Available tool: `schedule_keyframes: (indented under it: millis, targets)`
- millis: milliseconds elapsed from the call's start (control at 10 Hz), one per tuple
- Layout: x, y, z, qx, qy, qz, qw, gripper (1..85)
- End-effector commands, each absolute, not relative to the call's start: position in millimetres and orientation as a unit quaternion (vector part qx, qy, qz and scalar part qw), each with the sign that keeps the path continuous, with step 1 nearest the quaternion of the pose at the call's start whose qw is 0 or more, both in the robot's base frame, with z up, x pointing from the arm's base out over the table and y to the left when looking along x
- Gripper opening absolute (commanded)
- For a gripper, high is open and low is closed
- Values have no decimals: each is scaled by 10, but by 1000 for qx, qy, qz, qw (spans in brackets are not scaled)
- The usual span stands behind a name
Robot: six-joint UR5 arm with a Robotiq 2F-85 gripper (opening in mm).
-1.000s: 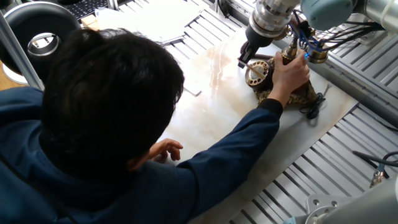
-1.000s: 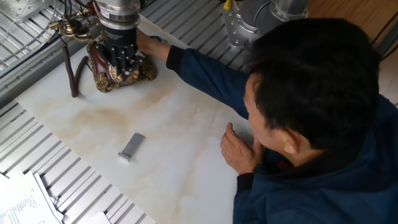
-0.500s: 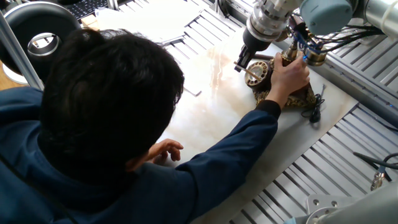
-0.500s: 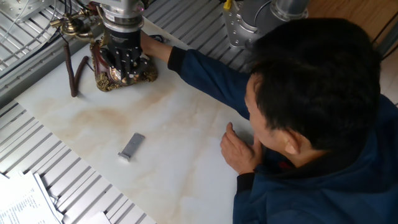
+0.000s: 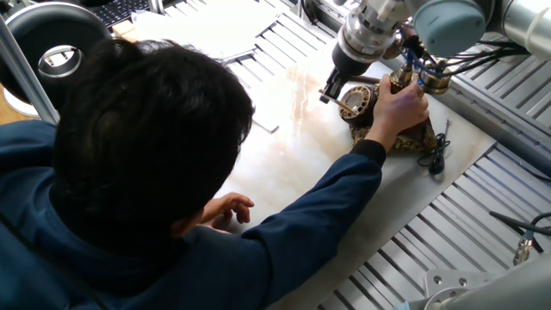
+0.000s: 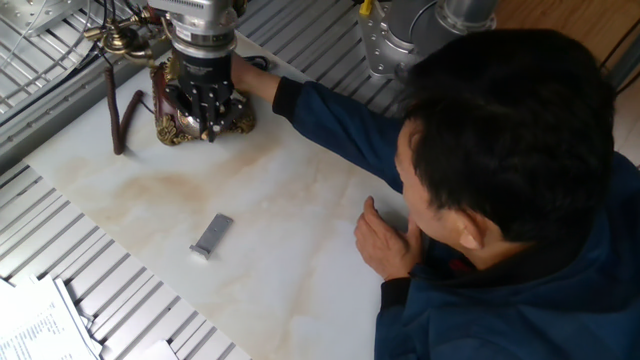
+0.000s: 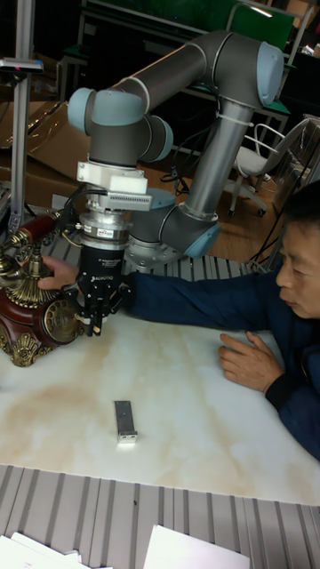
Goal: Dial a number on an old rotary phone
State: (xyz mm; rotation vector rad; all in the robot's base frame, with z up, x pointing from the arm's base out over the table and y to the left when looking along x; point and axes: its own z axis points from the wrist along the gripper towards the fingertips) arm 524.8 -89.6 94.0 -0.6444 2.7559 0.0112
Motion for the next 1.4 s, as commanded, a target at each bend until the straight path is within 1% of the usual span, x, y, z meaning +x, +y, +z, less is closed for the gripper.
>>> schedule_keyframes:
  millis: [0,600,1300]
  targets:
    - [5329,-860,865,-223,960,5,171,20]
    - [5457,-875,734,-227,957,-6,182,20]
    - [5499,-886,716,-231,956,-10,183,20]
